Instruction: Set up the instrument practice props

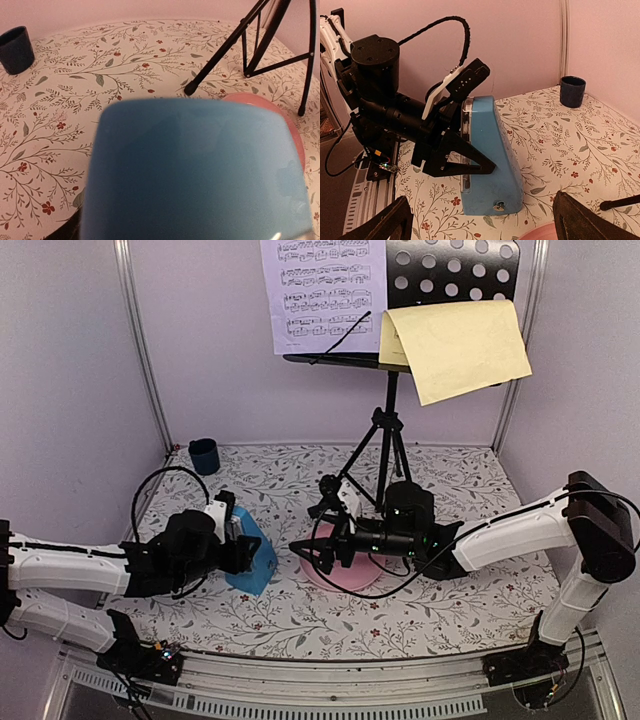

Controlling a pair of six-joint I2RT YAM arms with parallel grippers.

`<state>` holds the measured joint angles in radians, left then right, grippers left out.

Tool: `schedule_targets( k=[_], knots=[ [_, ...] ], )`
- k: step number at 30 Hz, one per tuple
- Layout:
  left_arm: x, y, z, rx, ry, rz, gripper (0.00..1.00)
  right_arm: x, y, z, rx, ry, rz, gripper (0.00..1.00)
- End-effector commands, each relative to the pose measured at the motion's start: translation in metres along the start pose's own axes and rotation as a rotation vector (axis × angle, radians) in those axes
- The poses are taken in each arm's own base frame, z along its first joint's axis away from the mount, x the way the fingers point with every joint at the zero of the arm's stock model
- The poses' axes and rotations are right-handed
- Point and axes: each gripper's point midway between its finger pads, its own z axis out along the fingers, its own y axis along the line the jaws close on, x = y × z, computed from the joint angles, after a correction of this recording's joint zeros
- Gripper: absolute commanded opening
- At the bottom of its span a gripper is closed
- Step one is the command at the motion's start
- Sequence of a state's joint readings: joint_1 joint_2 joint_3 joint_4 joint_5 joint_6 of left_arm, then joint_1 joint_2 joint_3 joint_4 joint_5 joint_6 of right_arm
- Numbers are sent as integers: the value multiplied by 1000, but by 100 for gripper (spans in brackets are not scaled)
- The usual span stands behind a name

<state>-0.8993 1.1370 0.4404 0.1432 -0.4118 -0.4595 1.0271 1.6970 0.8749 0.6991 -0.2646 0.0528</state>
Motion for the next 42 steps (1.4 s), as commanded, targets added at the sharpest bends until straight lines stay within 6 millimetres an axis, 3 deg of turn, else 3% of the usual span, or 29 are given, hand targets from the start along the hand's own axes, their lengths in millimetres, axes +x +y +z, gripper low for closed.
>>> schedule_targets(
  k=[1,5,16,25,33,42],
  knots=[
    [-4,-8,0,23,-8,35,56,-7,-1,-6,13,-11,-14,99],
    [-28,-12,-14,32,-85,75,40,-7,-5,-9,41,-10,-36,100],
    [-152,-28,-106,-82,-451,309,29,-38,-29,-19,224,-177,-218,84],
    [-213,-81,-132,-203,-531,535,28,-71,-30,1,384,-320,-431,60],
    [-234,-101,-141,-125,-577,480,26,-71,-12,11,421,-358,-571,51],
    [-239,-111,-146,-63,-596,450,25,-84,-21,19,537,-382,-598,45]
  ],
)
